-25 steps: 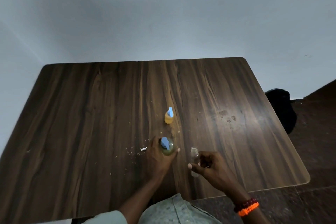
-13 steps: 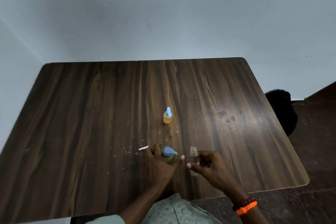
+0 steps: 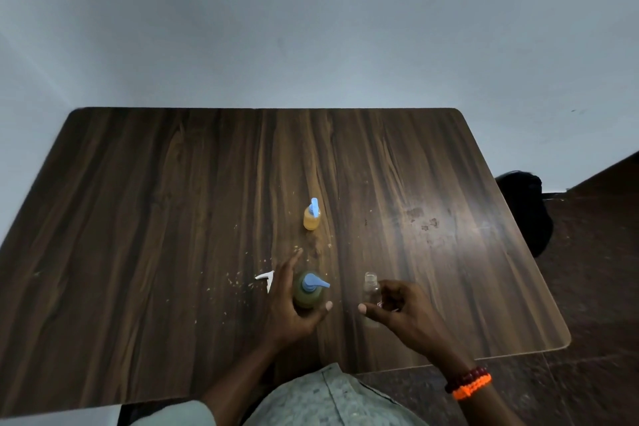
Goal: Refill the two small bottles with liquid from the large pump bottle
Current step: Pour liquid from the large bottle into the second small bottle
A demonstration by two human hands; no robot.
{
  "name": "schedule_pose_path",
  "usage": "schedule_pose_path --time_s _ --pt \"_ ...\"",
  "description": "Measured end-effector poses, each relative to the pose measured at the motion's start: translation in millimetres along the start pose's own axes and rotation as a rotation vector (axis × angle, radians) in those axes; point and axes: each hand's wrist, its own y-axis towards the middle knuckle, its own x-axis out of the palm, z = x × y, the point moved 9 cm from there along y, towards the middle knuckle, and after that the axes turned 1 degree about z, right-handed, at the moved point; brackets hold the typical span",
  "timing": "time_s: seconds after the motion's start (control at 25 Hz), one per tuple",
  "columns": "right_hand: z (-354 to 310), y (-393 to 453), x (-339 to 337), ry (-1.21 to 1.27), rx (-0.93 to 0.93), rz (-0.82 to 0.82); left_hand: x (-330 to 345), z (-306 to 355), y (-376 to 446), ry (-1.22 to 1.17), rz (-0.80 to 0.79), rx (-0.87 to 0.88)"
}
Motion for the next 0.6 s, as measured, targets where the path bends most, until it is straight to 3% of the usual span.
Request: schedule_pose_path --time_s 0.08,0.32,0.48,0.6 --pt "3 -1 -3 -0.006 0.021 0.006 8 -7 3 0.031 -0.042 0.032" --pt "0 -4 -12 -0.047 -0.021 0.026 -2 -2 7 -0.080 -0.045 -0.104" --pt "-4 1 -12 -0.043 -0.034 0.022 7 11 -19 -0.293 -0.282 -0.281" --pt "-8 7 -6 -0.020 -0.054 -0.007 21 26 -47 -0.598 -0.427 -0.395"
